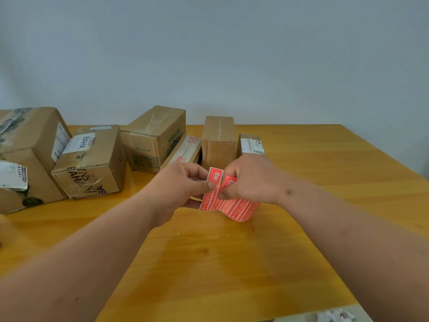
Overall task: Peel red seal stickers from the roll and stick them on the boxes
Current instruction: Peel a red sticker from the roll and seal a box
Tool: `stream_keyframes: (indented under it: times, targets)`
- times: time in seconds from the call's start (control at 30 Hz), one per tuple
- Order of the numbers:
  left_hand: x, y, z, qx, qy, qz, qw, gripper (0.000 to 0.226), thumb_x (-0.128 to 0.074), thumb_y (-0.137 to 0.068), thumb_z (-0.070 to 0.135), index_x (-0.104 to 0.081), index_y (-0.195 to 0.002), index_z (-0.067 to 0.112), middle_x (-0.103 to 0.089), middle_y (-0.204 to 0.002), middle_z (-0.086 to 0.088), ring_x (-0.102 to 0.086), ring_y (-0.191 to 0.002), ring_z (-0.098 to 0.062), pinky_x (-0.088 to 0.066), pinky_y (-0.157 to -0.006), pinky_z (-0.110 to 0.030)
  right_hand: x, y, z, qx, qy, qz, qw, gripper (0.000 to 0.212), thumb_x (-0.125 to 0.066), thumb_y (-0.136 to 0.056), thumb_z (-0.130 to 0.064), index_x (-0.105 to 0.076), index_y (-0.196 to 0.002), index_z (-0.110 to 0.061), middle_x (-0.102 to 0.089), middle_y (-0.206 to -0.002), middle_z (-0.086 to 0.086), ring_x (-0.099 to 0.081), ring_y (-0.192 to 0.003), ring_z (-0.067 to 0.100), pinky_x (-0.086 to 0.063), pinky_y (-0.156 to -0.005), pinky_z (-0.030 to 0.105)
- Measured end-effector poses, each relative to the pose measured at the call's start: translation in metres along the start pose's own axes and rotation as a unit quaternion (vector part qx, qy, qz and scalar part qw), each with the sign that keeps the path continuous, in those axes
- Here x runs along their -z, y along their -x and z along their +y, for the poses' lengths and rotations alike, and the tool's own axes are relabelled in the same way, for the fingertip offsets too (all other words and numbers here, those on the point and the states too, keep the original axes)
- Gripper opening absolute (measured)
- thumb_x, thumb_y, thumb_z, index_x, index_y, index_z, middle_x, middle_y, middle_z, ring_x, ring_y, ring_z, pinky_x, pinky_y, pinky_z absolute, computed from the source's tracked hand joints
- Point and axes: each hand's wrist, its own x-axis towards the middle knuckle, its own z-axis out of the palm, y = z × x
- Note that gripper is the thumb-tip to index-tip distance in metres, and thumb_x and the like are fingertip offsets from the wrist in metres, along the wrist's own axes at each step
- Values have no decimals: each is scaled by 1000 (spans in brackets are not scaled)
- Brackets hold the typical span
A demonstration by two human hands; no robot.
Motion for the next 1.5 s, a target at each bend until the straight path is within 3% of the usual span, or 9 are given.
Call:
stream_keyframes:
  times: [0.23,0.4,0.57,0.63,0.73,0.93,1.03,1.2,1.5]
  targets:
    - [-1,-3,-1,2,-7,32,999,4,-67,-88,12,-68,-90,8,-76,-82,-7,-74,-75,-16,-59,-63,-26,-5,-1,0,43,89,39,994,37,-65,-85,-46,-51,-56,-27,-62,-66,-11,-55,-66,0,-24,-97,34]
    - [-1,-5,-2,5,19,48,999,3,-69,-87,12,-67,-88,9,-76,-85,-10,-74,-78,-20,-60,-66,-30,-8,1,-3,84,159,105,978,44,-62,-86,-39,-42,-50,-25,-51,-61,-11,-45,-77,6,-24,-95,38]
    - [-1,-3,-1,-11,27,62,998,4,-68,-87,11,-65,-84,11,-75,-78,-7,-73,-69,-16,-58,-60,-26,-5,0,-6,46,84,87,992,31,-68,-80,-44,-53,-61,-26,-59,-67,-12,-55,-75,3,-28,-98,38]
    - [-1,-3,1,-30,25,66,997,3,-68,-87,11,-66,-87,8,-75,-81,-11,-72,-69,-18,-57,-58,-25,-1,-1,-6,15,24,84,996,28,-74,-73,-50,-64,-77,-24,-66,-75,-11,-60,-77,3,-36,-94,35]
    - [-1,-2,3,-58,20,73,995,4,-68,-88,13,-67,-85,9,-75,-79,-11,-72,-69,-20,-56,-58,-25,6,-3,-5,-17,-34,34,999,39,-80,-68,-49,-69,-91,-19,-69,-82,-8,-66,-75,7,-50,-73,28]
    - [-6,-2,4,-66,0,79,995,6,-69,-87,19,-68,-88,14,-76,-79,-6,-74,-73,-21,-59,-66,-31,5,-3,-3,-18,-39,-13,999,28,-77,-73,-45,-75,-89,-22,-71,-82,-6,-62,-70,5,-43,-59,21]
    - [-4,0,4,-46,-16,47,998,11,-70,-86,22,-68,-93,14,-76,-82,-3,-74,-75,-17,-59,-63,-25,1,-1,-1,-11,1,-2,1000,27,-73,-76,-49,-74,-84,-23,-67,-74,-9,-58,-71,4,-34,-68,25]
    - [-5,-1,0,-34,-42,57,997,7,-71,-85,13,-66,-91,12,-76,-80,-5,-74,-78,-20,-61,-73,-35,-6,-6,5,-8,70,29,997,30,-67,-75,-59,-73,-80,-30,-67,-76,-10,-59,-87,10,-27,-101,42]
    - [-10,-4,-5,-29,-6,97,995,6,-70,-86,8,-65,-84,11,-75,-82,-11,-73,-77,-24,-60,-70,-35,-10,-7,5,25,152,81,985,34,-59,-82,-58,-69,-76,-26,-65,-75,-9,-57,-81,9,-24,-96,39]
